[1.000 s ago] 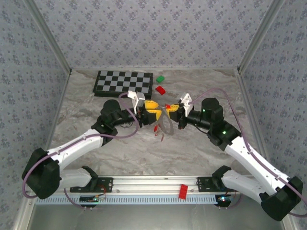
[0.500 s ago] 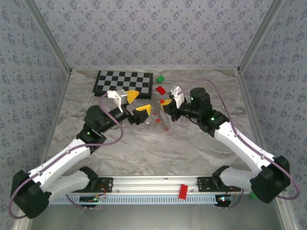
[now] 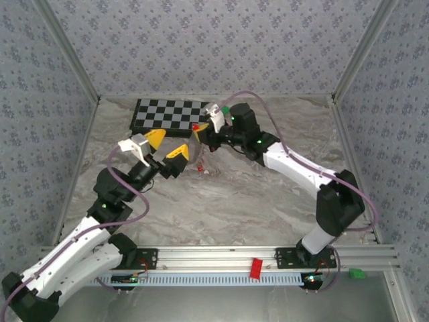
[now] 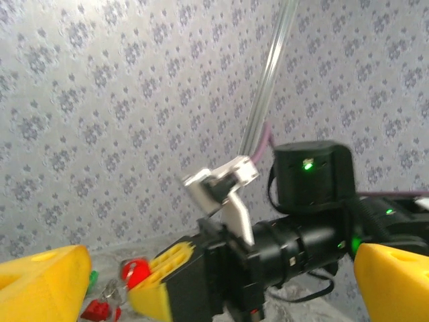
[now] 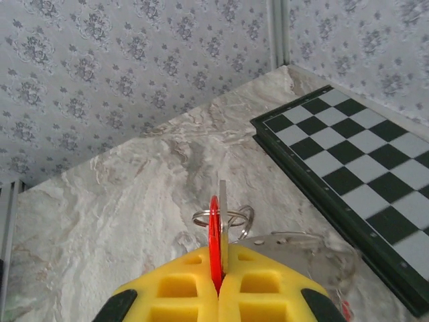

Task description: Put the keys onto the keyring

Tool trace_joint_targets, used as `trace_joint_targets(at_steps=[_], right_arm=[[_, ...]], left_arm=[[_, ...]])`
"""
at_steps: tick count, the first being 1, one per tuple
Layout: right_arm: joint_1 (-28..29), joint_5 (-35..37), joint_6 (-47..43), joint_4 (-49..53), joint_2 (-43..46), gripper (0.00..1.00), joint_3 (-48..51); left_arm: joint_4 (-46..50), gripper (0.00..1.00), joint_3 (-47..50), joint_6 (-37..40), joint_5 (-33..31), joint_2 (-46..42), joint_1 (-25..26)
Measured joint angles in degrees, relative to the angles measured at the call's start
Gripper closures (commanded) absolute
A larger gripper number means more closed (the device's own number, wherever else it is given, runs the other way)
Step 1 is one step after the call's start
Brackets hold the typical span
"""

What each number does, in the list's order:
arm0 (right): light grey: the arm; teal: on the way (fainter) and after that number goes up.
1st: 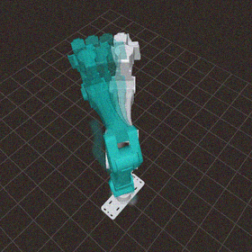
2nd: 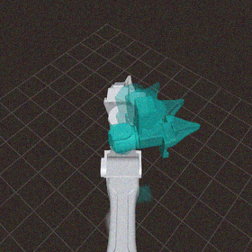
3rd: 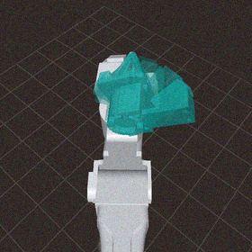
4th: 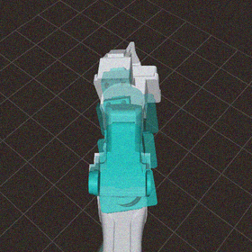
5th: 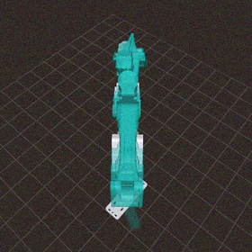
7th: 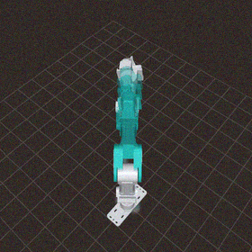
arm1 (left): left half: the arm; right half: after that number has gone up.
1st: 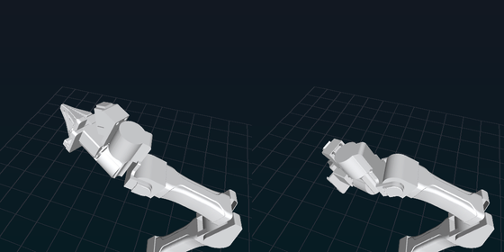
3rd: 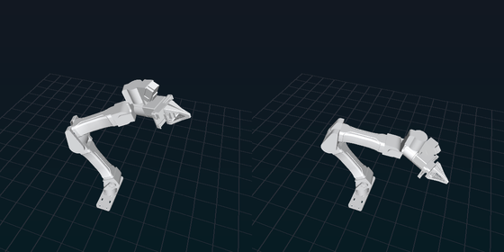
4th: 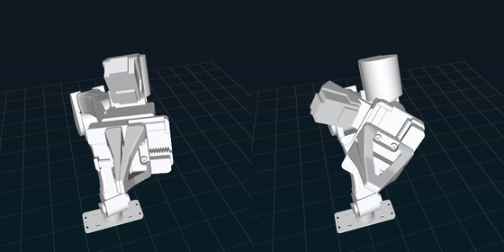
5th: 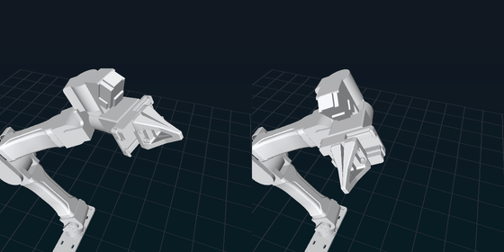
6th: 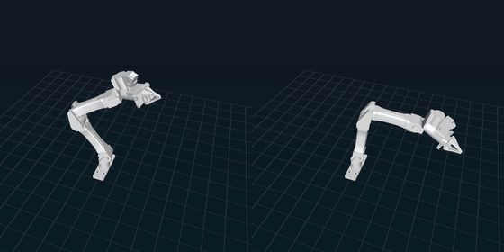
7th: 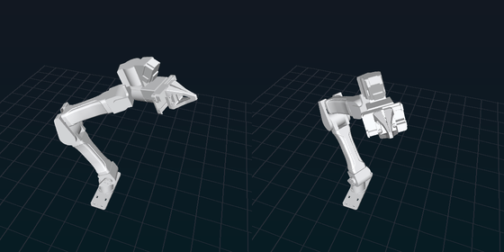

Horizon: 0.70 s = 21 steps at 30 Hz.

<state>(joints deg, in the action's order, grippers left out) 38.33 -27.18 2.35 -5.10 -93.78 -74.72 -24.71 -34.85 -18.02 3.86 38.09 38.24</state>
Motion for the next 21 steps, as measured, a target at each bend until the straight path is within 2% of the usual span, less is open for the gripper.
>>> trace_joint_targets(at_steps=[9,16,21], right_arm=[[2.9,-0.2,4.3,-3.8,-11.3,1.0,-7.6],[3.1,-1.0,4.5,-4.6,-12.1,1.0,-7.7],[3.4,-1.1,3.8,-5.2,-11.9,1.0,-3.9]], left_arm=[[3.8,0.0,1.4,0.3,-2.4,-5.0,0.0],[5.3,0.0,1.8,0.7,-3.4,-6.5,-0.1],[5.3,0.0,2.4,0.9,-3.5,-6.3,-0.3]])
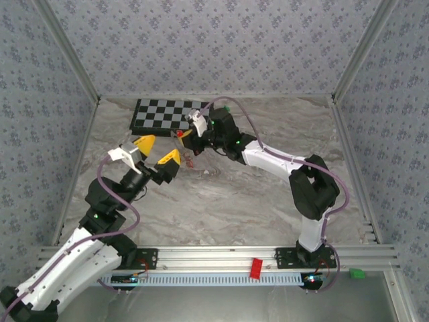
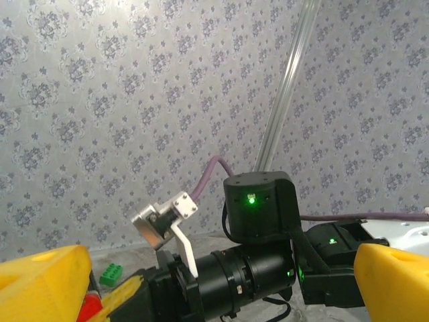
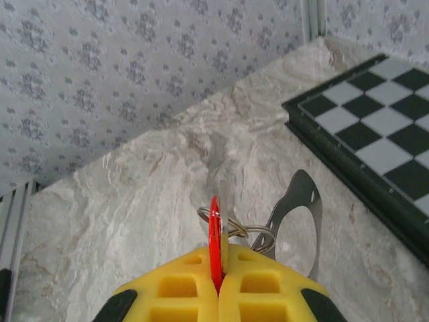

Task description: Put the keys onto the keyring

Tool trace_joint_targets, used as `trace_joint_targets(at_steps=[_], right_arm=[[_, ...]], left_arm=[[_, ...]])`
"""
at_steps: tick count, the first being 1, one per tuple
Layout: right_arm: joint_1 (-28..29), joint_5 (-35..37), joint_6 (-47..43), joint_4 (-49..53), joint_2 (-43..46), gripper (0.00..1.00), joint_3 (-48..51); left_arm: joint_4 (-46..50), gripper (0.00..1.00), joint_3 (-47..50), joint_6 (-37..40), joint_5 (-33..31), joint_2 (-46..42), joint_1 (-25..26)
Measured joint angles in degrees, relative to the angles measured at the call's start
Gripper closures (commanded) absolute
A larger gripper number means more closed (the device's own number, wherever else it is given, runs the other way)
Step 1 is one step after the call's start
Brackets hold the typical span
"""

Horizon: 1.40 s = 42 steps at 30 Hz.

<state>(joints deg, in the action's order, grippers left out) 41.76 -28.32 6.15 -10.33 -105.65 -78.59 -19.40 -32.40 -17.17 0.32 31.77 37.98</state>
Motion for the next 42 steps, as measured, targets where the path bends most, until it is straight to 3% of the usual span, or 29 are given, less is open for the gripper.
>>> trace_joint_targets(at_steps=[23,35,42], right_arm=[[5.7,0.7,-1.2,0.8,10.1,1.0,19.6],[7.2,6.7,-1.0,8.6,14.1,1.0,28.1],[5.3,11.2,0.3,13.7,16.4,1.0,33.2]], left_arm=[[0.2,0.0,0.7,0.2,-1.3,0.1,0.0],[0.9,0.0,1.6,0.1,-1.9,-0.7,0.0],[1.2,0.0,2.0,0.1,-1.9,-0.5,0.0]])
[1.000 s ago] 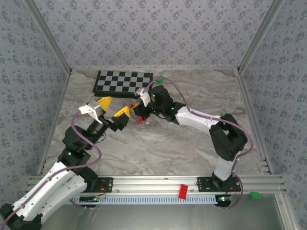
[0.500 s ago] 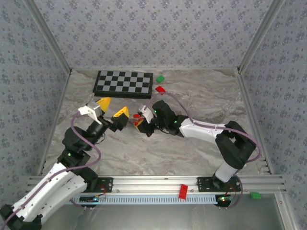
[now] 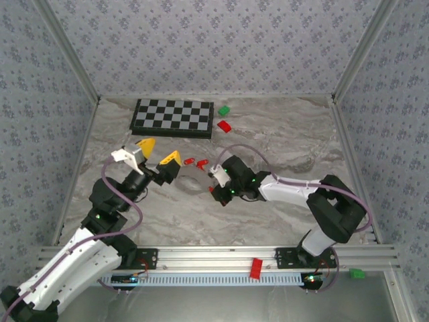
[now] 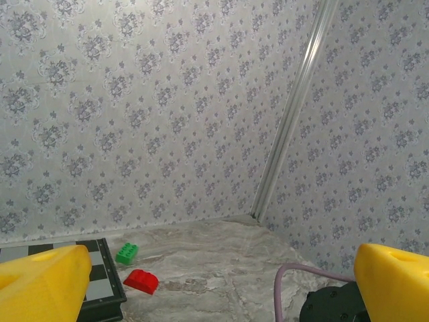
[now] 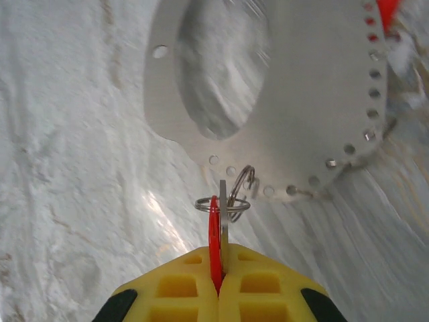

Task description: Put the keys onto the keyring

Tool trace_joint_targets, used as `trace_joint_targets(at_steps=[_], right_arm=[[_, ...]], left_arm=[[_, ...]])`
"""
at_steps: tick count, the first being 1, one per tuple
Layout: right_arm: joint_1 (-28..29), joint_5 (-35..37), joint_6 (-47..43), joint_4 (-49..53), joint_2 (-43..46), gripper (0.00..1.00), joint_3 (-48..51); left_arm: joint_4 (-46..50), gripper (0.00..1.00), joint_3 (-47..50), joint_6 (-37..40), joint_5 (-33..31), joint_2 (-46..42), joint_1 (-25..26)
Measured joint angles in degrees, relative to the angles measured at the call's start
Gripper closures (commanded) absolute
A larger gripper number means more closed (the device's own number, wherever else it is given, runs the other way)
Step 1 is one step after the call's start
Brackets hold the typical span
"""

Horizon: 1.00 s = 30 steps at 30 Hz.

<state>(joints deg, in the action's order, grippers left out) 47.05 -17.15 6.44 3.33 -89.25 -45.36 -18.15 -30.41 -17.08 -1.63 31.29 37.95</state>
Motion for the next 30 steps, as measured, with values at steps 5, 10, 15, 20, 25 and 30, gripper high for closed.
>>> trace_joint_targets(at_steps=[5,10,15,20,25,30], right_arm=[[-1.4,2.3,1.7,2.4,1.8,1.0,3.4],[-2.8,3.6,4.0,3.5,3.4,1.0,7.0],[-3.2,4.5,6.4,4.8,4.8,0.98,8.7],[-3.2,4.8,8.2,5.1,5.3,0.9,9.1],[-3.3,5.2,9.5,6.2,6.7,0.79,10.2],[-4.0,6.2,10.3,8.9,11.3,0.7,11.8]], left_arm=[[-0.1,0.0,0.5,-0.1,0.0,0.6,0.0],[-0.1,0.0,1.2,-0.2,0.0,0.8,-0.1],[-0.5,0.0,1.8,-0.2,0.0,1.5,-0.1],[-1.3,0.0,1.8,-0.4,0.0,1.8,-0.1],[-1.3,0.0,1.8,-0.4,0.0,2.2,-0.1],[-1.3,0.0,1.8,-0.4,-0.5,3.2,-0.1]])
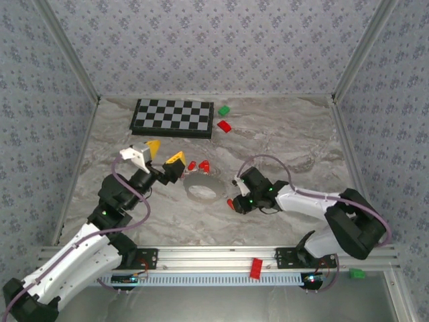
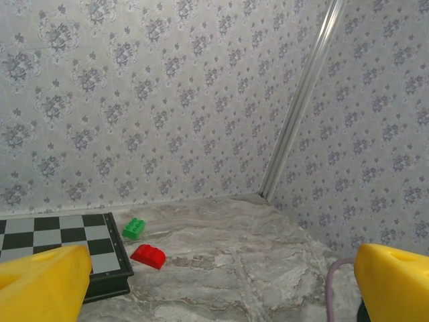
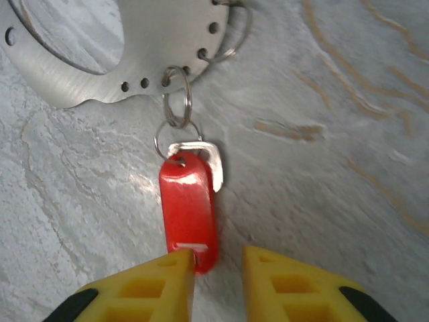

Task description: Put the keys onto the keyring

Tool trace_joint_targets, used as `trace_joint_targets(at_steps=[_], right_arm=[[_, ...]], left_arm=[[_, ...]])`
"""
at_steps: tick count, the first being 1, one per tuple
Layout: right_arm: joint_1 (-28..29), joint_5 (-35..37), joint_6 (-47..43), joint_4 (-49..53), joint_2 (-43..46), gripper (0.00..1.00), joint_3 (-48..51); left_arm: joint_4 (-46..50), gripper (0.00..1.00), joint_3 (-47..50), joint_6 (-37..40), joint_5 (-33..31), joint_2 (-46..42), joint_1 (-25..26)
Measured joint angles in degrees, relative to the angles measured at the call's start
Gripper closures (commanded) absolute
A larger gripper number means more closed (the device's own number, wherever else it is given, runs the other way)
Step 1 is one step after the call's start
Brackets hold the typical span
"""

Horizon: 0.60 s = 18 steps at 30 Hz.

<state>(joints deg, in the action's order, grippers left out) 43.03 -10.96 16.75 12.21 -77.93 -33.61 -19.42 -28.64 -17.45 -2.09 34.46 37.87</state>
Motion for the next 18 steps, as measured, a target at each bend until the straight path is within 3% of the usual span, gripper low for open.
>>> trace_joint_targets(at_steps=[7,12,14,18], right_arm=[[-1.2,3.0,1.9,4.2,14.7,0.56,1.5],[-3.1,10.5,3.3,5.6,28.8,0.25,1.9],[-4.8,14.5,3.8,4.9,33.8,0.02,2.8],[-10.3,21.9,3.6,3.3,40.4,0.0,5.2]], left_arm=[[2.4,0.0,-0.1,-0.2,-3.6,2.3,0.0],[7.6,0.0,-2.1,-1.7,-11.4,7.7,-0.5],[10.5,0.0,-3.9,-3.3,-15.0,11.3,-1.2],[17.5,0.0,-9.9,-5.9,-22.4,20.5,-2.2]])
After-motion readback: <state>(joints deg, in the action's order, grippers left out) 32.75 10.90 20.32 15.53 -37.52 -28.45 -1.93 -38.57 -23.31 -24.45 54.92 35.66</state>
